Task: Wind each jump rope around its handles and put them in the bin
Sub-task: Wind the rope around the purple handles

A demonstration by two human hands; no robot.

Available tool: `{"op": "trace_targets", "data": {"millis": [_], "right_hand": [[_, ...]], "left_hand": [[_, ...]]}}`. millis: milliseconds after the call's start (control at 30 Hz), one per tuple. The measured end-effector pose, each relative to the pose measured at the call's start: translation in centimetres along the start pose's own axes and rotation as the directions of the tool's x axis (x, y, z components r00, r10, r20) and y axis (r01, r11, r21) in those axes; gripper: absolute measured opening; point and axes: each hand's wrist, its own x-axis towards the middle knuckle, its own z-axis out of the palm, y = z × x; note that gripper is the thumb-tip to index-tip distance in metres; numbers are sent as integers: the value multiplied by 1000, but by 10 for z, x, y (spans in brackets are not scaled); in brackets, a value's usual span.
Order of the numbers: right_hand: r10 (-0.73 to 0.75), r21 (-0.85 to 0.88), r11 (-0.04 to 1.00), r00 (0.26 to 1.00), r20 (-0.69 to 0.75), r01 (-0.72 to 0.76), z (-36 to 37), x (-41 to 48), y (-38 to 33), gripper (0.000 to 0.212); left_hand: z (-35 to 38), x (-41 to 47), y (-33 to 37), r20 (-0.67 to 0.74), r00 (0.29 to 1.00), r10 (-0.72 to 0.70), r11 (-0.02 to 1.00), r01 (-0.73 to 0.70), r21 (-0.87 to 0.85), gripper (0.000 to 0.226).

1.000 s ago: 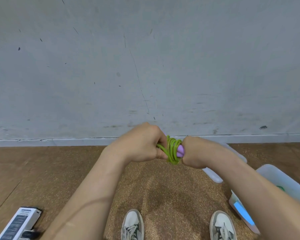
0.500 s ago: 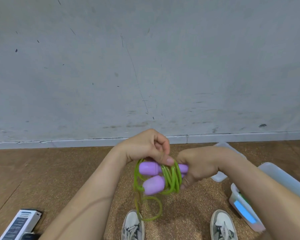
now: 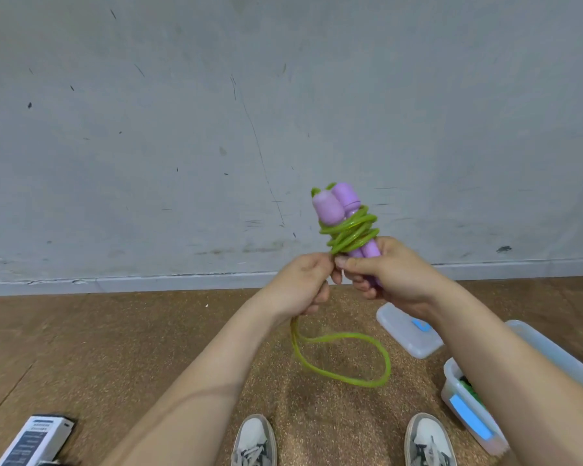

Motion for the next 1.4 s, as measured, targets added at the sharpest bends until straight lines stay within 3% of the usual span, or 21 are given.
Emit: {"op": "trace_targets", "data": {"millis": [67,167,267,367,467,600,767,900,1000,1133,1333,1400], "right_hand": [[40,-67,997,995,-87,-46,4,2,5,17],[41,-153,984,956,-290,-89,0,7,9,21],[-32,-359,924,907,-419,-133,-13,12,11,21],[-68,-709,671,934,-351,-218,-16,14,17,19],[26,-824,508,960,-278,-252,-7,16,21,5],[151,-925,328,977,-151,-194,8,17,20,12],[303,-980,189,953,-2,-62,21,5,10,12],[311,-988,113,940,138,107,27,-5,4,8],[352,-961,216,905,240,171,24,-10,1,15],[338,-828,530,851,401,180,13,-12,-2,14],[231,-638,760,863,448,128,-1,-9,5,14],[134,-541,833,907,400,115,-6,-10,4,21]], "left_hand": [[-2,2,-3,-41,998,37,958,-24,286,27],[-19,-3,-2,-33,995,95,721,-47,691,16],[-32,-13,9,-16,994,107,593,-51,803,19],[-37,-22,24,-8,981,192,415,-74,907,30],[-43,-28,36,-3,953,303,321,-100,942,32],[-46,-31,40,25,939,344,372,-161,914,30],[-46,-32,35,54,975,214,606,-176,775,24],[-50,-29,31,117,985,126,737,-172,654,20],[-55,-29,28,196,980,39,848,-136,513,15],[-61,-28,22,281,960,9,980,-65,188,5],[-50,-20,19,208,973,98,995,-98,-9,7],[-48,-18,16,173,975,138,990,-133,-39,22]]}}
